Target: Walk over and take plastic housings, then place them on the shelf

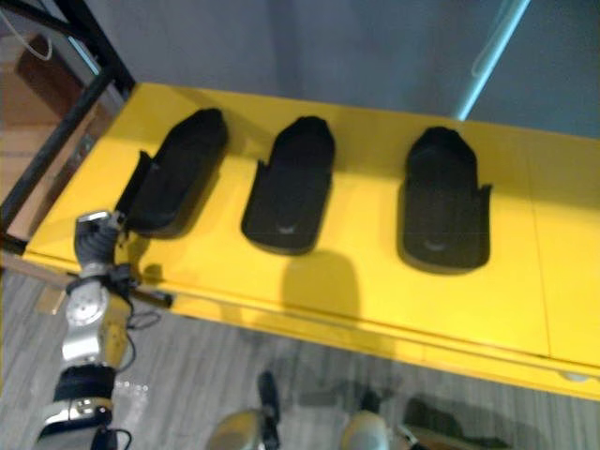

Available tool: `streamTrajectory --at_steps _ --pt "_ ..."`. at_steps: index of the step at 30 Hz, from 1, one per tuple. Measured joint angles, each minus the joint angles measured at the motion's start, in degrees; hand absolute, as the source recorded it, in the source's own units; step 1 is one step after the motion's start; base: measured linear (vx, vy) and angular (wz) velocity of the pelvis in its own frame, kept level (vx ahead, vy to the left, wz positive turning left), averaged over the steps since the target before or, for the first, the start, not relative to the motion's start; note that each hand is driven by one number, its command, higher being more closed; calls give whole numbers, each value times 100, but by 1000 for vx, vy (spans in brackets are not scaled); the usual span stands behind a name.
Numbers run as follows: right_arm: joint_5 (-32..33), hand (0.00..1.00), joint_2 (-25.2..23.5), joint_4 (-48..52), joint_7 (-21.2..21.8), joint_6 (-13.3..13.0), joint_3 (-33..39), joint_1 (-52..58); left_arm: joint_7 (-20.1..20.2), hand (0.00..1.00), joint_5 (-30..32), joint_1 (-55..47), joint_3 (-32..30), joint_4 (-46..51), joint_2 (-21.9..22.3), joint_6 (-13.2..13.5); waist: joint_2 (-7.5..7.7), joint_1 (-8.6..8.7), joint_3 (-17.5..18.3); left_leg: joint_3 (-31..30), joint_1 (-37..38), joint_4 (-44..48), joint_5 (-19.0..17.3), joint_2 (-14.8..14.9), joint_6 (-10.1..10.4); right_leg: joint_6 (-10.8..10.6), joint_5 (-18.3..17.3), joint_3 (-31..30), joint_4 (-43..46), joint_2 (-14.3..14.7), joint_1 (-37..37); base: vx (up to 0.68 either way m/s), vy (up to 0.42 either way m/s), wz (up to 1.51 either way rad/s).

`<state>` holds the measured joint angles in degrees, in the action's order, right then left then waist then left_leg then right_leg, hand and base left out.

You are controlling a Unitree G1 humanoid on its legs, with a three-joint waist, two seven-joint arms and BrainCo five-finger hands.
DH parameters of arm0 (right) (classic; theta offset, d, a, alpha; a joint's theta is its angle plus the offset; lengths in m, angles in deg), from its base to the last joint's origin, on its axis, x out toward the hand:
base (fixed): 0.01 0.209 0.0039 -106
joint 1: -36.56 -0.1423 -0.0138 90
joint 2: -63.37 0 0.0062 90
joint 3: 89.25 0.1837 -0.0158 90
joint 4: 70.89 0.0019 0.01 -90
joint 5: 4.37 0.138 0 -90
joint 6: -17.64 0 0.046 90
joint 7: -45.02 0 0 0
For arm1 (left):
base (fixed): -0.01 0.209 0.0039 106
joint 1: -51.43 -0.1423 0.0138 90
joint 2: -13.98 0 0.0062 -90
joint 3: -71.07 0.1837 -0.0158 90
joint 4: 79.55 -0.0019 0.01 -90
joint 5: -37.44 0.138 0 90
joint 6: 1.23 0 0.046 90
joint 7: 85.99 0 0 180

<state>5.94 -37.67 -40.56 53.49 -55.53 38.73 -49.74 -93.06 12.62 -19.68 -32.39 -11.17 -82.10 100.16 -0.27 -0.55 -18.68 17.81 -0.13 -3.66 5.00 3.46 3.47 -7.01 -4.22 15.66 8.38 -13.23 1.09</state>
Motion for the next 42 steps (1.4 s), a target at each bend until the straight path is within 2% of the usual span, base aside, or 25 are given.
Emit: streamTrajectory --at_steps 18,25,29,33,34,37,42 --pt "12 0 3 56 16 94 -106 -1 -72 100 -8 397 -154 -209 -20 -28 72 15 -94 13 -41 12 -3 11 3 0 0 -6 3 7 -40 0 0 0" --pt "13 0 -11 47 16 66 -97 1 -72 100 2 379 -154 -168 -229 -22 72 6 -94 -16 -31 6 -3 3 3 0 0 14 -6 7 -10 0 0 0" --pt "16 0 -90 1 -78 -74 -78 10 -73 100 78 -39 -146 688 -223 17 57 13 -85 -162 31 -69 7 -26 5 4 -3 147 -88 6 139 3 2 11" --pt "19 0 -146 -71 -193 -89 -25 51 -92 100 183 -708 -147 1517 -130 100 25 -32 -11 -271 143 -98 13 -61 13 2 -4 293 -237 6 386 30 6 16" --pt "19 0 -154 -112 -230 -100 -14 73 -127 0 279 -867 -151 1725 -10 101 1 -35 37 -327 140 -100 13 -77 13 1 -4 350 -289 3 448 40 2 29" --pt "24 0 -200 -233 -284 -127 30 95 -203 0 415 -1610 -149 2394 526 104 -93 -97 310 -484 120 -105 11 -109 16 -10 5 509 -451 15 595 46 -8 25" --pt "129 0 -151 -134 -506 -61 -210 113 -557 0 557 -2604 -170 2498 1026 62 -198 -269 739 -672 240 -135 3 -109 28 5 -2 796 -707 83 954 12 -38 20"
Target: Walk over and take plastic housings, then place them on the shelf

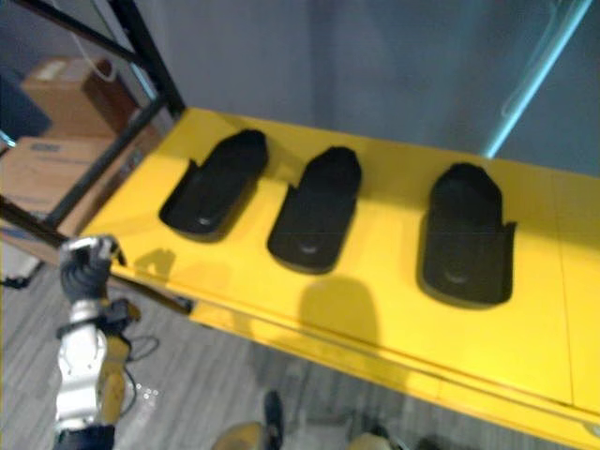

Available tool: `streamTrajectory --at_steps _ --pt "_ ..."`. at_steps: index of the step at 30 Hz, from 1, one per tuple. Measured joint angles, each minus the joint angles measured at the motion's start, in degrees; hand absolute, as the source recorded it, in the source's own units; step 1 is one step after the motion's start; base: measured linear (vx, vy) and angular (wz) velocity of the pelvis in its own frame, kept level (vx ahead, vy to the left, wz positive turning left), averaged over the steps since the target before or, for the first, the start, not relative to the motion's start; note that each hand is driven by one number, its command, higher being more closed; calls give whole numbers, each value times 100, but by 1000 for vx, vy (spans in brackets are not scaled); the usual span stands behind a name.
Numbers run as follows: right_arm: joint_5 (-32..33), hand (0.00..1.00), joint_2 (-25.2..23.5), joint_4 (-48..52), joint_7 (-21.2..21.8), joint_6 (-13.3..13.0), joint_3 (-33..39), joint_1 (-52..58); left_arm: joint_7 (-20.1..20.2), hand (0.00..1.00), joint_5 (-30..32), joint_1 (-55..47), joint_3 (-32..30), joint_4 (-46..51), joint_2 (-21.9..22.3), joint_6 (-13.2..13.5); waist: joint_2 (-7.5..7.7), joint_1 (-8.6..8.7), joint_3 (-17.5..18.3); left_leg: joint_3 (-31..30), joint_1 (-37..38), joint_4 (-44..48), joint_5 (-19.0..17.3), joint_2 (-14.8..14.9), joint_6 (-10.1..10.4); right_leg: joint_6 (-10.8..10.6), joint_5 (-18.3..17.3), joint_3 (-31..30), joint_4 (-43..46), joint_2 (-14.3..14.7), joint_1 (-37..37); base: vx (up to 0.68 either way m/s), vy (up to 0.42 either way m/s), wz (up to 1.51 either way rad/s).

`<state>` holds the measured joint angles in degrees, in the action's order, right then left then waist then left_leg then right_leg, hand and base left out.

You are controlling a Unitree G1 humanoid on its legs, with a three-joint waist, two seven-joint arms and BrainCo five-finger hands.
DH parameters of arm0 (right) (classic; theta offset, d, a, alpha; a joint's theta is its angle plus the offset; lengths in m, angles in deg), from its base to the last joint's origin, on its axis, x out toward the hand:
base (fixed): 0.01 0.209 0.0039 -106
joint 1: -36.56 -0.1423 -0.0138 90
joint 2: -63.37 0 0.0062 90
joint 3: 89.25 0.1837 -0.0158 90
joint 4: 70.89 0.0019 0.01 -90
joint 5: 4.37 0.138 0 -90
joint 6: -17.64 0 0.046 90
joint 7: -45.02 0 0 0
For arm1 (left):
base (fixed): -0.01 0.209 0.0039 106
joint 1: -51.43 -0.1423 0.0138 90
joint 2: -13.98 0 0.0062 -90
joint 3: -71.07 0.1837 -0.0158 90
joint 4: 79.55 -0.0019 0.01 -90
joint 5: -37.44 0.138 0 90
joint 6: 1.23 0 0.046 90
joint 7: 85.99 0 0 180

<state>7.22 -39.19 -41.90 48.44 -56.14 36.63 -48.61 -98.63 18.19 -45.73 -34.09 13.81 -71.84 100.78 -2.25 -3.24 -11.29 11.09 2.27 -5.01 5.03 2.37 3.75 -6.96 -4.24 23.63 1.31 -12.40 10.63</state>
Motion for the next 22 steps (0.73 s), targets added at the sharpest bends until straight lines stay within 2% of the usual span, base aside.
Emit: streamTrajectory --at_steps 2,4,6,8,10,12,14,16,19,22 --pt "39 0 61 12 -7 14 -68 15 -67 0 -6 -218 -5 -55 103 -18 -27 -69 51 -55 46 -4 0 -2 0 20 -12 32 -21 9 77 -9 -26 9" --pt "117 0 107 17 -82 47 -211 11 -172 0 10 -370 0 -409 207 -154 -5 -92 128 -164 64 -7 13 -7 18 33 -20 166 -70 28 189 -30 -28 21" --pt "124 0 111 17 -106 56 -300 -54 -241 0 -67 -463 1 -881 317 -234 44 -108 177 -211 67 -8 28 1 37 32 -19 209 -97 50 232 -34 -28 18" --pt "260 0 110 18 -163 152 -395 -112 -298 0 10 -534 52 -1676 433 -439 143 -109 238 -280 69 -8 37 -1 46 30 -20 305 -114 61 290 -27 -27 16" --pt "385 0 101 17 -237 216 -403 -145 -282 0 -24 -593 71 -2355 466 -476 225 -106 279 -286 80 -8 37 -7 46 30 -20 315 -125 60 312 -3 -7 2" --pt "579 0 102 15 -317 261 -395 -145 -183 0 -175 -611 64 -2991 499 -498 300 -106 297 -281 124 -8 35 -21 47 30 -20 318 -143 51 362 0 0 0" --pt "750 0 101 14 -380 270 -389 -174 95 0 -535 -616 67 -3716 521 -521 343 -74 301 -267 163 -10 30 -25 46 27 -18 313 -155 43 396 3 -3 -2" --pt "794 0 101 9 -410 277 -386 -171 325 0 -611 -611 59 -4154 539 -580 352 -31 308 -256 200 -11 23 -25 53 8 -7 313 -202 45 443 -10 -6 -3" --pt "802 0 103 8 -452 277 -374 -181 658 0 -781 -559 -36 -4699 549 -850 338 66 315 -179 259 -12 10 6 67 5 -7 268 -230 56 455 -18 -9 -10" --pt "800 0 107 8 -439 273 -333 -185 738 0 -718 -418 -296 -5279 546 -1190 320 105 330 0 343 -13 -52 47 94 -9 1 107 -273 70 452 -4 -7 -26"
